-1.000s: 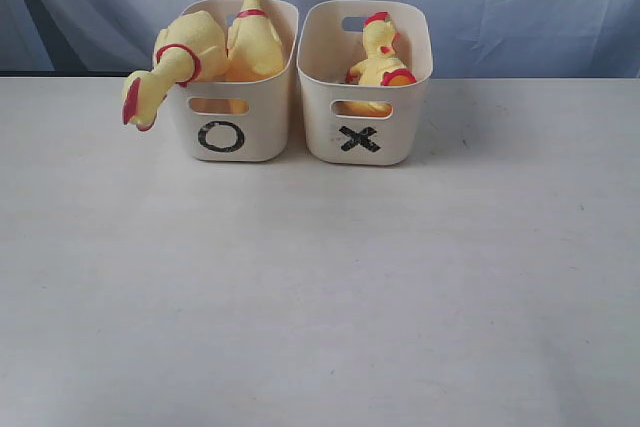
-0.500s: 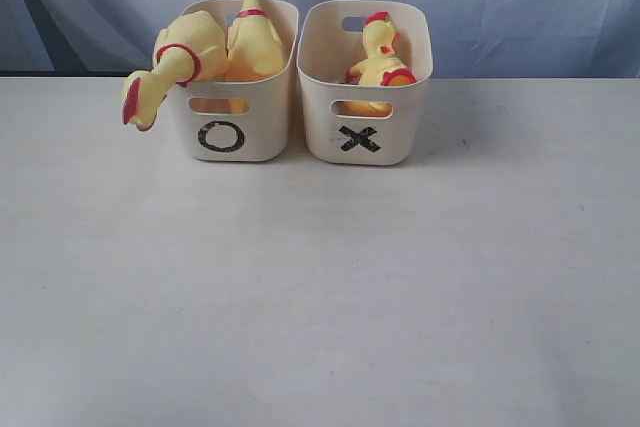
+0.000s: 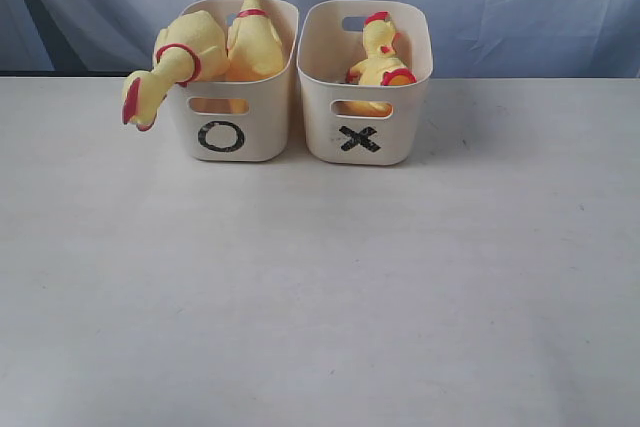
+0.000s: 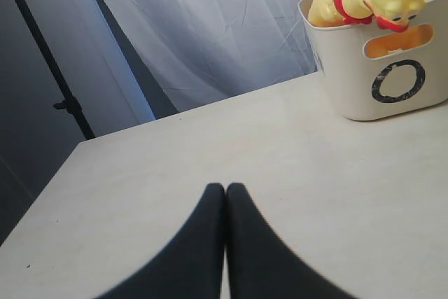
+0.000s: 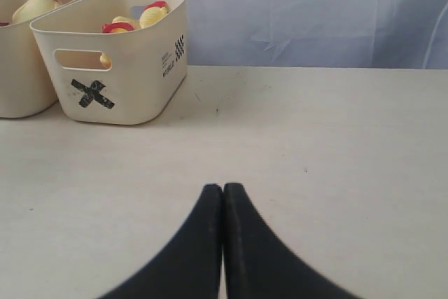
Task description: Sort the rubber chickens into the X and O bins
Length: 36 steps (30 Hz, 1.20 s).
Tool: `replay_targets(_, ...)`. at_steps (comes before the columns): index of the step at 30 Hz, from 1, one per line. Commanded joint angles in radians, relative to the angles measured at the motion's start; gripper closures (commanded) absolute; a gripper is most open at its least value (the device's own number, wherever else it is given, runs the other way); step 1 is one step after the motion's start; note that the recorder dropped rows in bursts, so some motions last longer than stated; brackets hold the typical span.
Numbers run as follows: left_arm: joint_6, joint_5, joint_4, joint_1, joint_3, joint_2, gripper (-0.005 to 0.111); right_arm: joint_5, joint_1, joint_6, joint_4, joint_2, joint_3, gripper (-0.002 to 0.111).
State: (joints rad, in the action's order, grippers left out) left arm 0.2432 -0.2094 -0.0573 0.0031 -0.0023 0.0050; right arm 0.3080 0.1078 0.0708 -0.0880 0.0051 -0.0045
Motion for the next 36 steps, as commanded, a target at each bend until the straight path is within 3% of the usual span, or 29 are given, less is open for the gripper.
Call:
replay_targets(1, 0.001, 0.003, -0.004, 0.004, 0.002, -0.005, 0.107, -0.004, 0.016, 0.003, 0.001, -0.005, 0.004, 0.109)
replay_targets(36, 0.001, 0.001, -0.004, 0.004, 0.002, -0.005, 0.107, -0.004, 0.045, 0.004, -0.044, -0.005, 0.004, 0.109)
